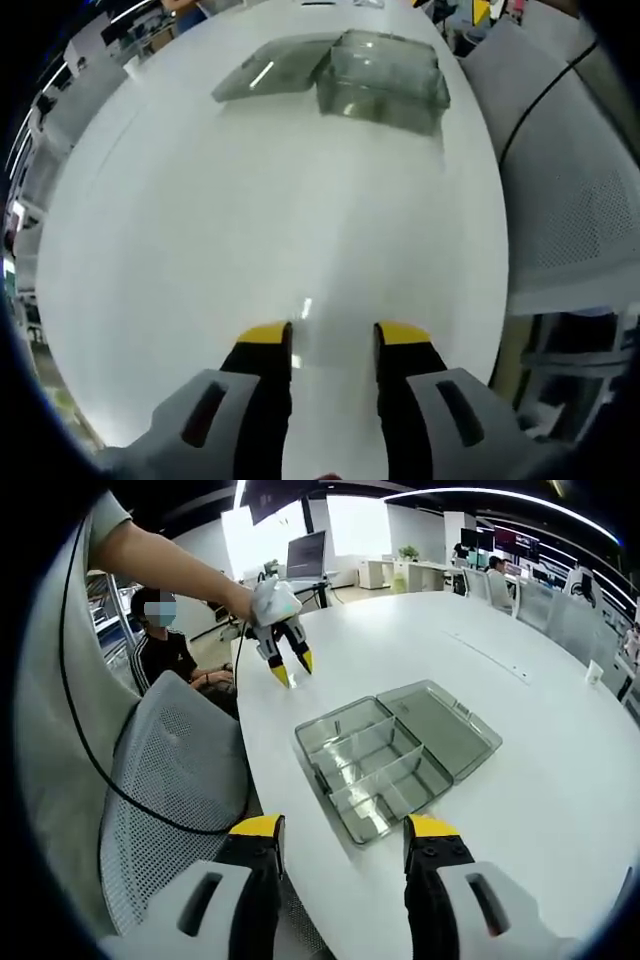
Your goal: Insert the divider into the dual guide fixture by aligning both edges with the guide slots and pushing it downward to the bottom, including one-sided entry, uneven engagement, binding, and posture correction.
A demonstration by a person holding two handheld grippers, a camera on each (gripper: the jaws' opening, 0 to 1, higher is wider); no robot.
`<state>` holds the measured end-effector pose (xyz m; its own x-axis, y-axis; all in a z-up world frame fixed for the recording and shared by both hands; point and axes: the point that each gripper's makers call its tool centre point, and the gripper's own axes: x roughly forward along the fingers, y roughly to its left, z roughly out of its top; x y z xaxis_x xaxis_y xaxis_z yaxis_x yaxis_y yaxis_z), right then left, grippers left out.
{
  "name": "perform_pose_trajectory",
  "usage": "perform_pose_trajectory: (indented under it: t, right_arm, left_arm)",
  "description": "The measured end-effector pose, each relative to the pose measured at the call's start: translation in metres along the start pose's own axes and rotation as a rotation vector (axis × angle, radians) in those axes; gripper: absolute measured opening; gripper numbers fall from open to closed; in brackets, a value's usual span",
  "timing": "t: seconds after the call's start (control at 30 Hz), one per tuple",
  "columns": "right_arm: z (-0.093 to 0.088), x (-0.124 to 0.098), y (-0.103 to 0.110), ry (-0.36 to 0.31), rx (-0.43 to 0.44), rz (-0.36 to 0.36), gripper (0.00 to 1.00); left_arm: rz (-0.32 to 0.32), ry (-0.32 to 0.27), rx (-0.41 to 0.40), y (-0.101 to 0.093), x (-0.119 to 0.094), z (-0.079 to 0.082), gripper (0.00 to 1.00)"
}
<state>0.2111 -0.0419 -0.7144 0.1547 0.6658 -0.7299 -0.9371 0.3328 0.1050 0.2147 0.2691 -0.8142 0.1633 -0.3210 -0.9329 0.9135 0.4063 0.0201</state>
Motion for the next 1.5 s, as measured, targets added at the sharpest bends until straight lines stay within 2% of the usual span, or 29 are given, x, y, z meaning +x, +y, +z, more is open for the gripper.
perform_pose_trajectory:
  t: [0.73,1.23,1.5]
  right_arm:
    - [0.003,-0.002,-0.001,-0.003,-0.009,-0.002,0.44]
    - [0.006,-0.001,-0.002,-0.008,-0.017,0.001,0.44]
    - [0.009,0.0,-0.002,-0.01,-0.024,0.004,0.43]
  left_arm:
    - [0.015,0.011,0.007,0.0,-0.004,0.002,0.29]
    - [0.031,-0.019,0.04,-0.003,-0.01,0.024,0.29]
    - [0.046,-0.052,0.056,-0.006,-0.018,0.045,0.29]
